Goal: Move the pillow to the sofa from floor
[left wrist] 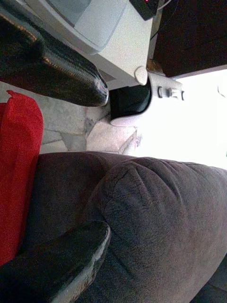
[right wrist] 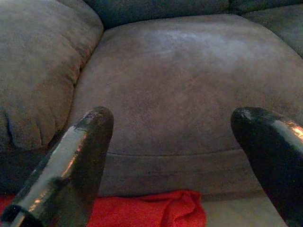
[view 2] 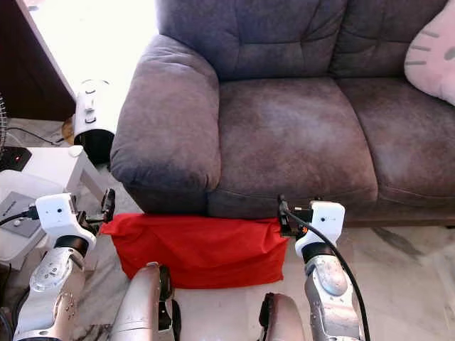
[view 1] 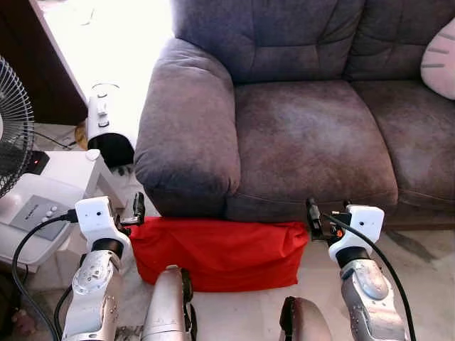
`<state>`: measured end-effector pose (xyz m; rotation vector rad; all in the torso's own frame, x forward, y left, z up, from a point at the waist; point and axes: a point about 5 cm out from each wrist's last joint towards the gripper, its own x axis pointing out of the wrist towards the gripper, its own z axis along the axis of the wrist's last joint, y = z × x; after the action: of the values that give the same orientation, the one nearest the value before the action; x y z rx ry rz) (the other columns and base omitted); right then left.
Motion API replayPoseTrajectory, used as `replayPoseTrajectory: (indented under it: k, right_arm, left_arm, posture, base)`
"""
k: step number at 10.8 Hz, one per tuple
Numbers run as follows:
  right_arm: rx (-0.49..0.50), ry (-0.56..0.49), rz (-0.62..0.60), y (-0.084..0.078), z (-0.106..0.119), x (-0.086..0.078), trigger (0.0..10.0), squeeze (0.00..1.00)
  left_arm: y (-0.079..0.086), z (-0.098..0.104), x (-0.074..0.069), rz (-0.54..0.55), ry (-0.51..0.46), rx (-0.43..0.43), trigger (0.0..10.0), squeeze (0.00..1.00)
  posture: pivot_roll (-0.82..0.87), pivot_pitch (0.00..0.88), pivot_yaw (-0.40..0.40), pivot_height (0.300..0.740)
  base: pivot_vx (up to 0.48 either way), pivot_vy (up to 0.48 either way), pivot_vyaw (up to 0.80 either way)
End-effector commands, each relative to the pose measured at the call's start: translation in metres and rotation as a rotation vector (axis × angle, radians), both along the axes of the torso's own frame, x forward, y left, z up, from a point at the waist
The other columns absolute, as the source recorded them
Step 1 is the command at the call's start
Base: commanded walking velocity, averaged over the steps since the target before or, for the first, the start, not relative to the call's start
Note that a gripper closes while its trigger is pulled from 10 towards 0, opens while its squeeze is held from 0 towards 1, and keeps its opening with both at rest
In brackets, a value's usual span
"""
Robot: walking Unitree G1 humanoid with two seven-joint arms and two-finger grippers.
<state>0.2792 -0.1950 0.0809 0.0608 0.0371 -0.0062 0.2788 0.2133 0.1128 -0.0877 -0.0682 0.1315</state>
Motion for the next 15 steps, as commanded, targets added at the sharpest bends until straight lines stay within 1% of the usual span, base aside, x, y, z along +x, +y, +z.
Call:
replayPoseTrajectory:
  k: [1, 2, 3, 5, 6, 11, 15]
  right_arm:
    - [0.010, 0.042, -0.017, -0.003, -0.007, -0.002, 10.0, 0.00]
    - [0.027, 0.066, -0.031, -0.004, -0.010, -0.001, 10.0, 0.00]
    - [0.018, 0.063, -0.039, -0.005, -0.009, 0.000, 10.0, 0.00]
    - [0.016, 0.059, -0.022, -0.003, -0.008, 0.001, 10.0, 0.00]
    - [0.037, 0.068, -0.014, -0.002, -0.009, 0.001, 10.0, 0.00]
    - [0.038, 0.065, 0.015, 0.002, -0.009, 0.002, 10.0, 0.00]
    - [0.051, 0.070, 0.050, 0.007, -0.009, 0.000, 10.0, 0.00]
  left_arm:
    - [0.000, -0.004, -0.002, -0.004, 0.028, 0.008, 10.0, 0.00]
    - [0.000, -0.004, -0.002, -0.004, 0.030, 0.008, 10.0, 0.00]
    - [0.001, -0.005, -0.002, -0.003, 0.030, 0.008, 10.0, 0.00]
    - [0.002, -0.005, -0.002, 0.001, 0.030, 0.010, 10.0, 0.00]
    - [0.003, -0.005, -0.002, 0.002, 0.030, 0.011, 10.0, 0.00]
    - [0.003, -0.003, -0.001, 0.002, 0.024, 0.012, 10.0, 0.00]
    - [0.002, -0.003, -0.001, 0.001, 0.026, 0.010, 10.0, 0.00]
  posture:
    - [0.10, 0.223, -0.010, 0.594]
    - [0.11, 0.221, -0.011, 0.594]
    - [0.11, 0.219, -0.010, 0.594]
    - [0.11, 0.216, -0.011, 0.594]
    - [0.11, 0.211, -0.009, 0.594]
    - [0.11, 0.206, -0.008, 0.594]
    - [0.11, 0.215, -0.011, 0.559]
  base:
    - [0.000, 0.000, 0.00]
    - [0.000, 0.000, 0.00]
    - [0.000, 0.000, 0.00]
    - [0.000, 0.000, 0.00]
    - [0.000, 0.000, 0.00]
    - [0.000, 0.000, 0.00]
    - [0.000, 0.000, 0.00]
